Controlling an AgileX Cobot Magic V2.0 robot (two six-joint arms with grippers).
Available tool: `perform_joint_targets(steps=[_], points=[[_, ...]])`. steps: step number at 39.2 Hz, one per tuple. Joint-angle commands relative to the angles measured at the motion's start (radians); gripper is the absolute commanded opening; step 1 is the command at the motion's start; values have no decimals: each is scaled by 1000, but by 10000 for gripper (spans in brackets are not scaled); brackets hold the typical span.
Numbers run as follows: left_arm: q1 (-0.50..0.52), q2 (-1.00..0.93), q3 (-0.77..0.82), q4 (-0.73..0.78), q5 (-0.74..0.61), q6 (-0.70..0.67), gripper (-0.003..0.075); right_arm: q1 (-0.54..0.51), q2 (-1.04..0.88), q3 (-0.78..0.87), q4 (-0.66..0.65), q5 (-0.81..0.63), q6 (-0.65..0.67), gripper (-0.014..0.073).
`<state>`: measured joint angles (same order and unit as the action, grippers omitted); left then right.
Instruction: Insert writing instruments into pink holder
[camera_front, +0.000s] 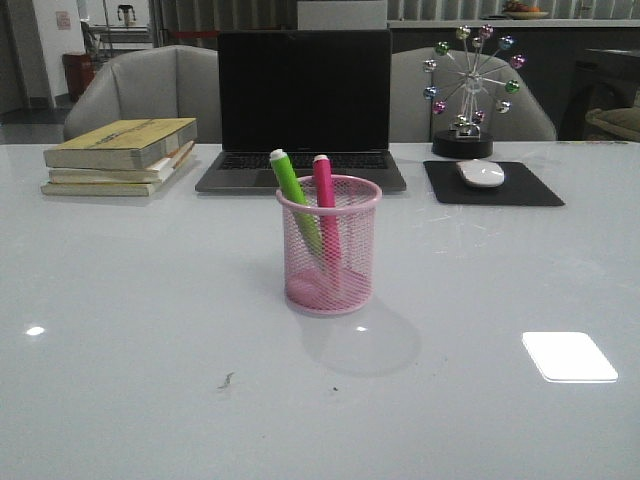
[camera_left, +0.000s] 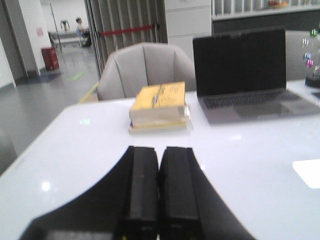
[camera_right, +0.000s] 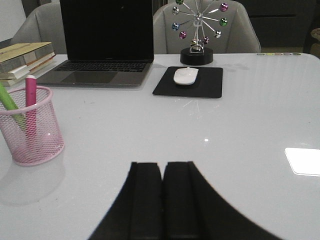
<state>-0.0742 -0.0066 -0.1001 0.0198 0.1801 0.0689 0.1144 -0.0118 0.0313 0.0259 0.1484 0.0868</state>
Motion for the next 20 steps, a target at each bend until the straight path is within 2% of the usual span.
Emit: perform_joint_targets(steps=[1, 8, 20], points=[[2, -22, 23, -9, -101, -1, 92, 2, -17, 1, -6, -84, -2, 57], [2, -22, 110, -44, -150, -3, 92, 2, -17, 1, -6, -84, -2, 57], [2, -22, 108, -61, -116, -5, 92, 2, -17, 1, -6, -84, -2, 57]])
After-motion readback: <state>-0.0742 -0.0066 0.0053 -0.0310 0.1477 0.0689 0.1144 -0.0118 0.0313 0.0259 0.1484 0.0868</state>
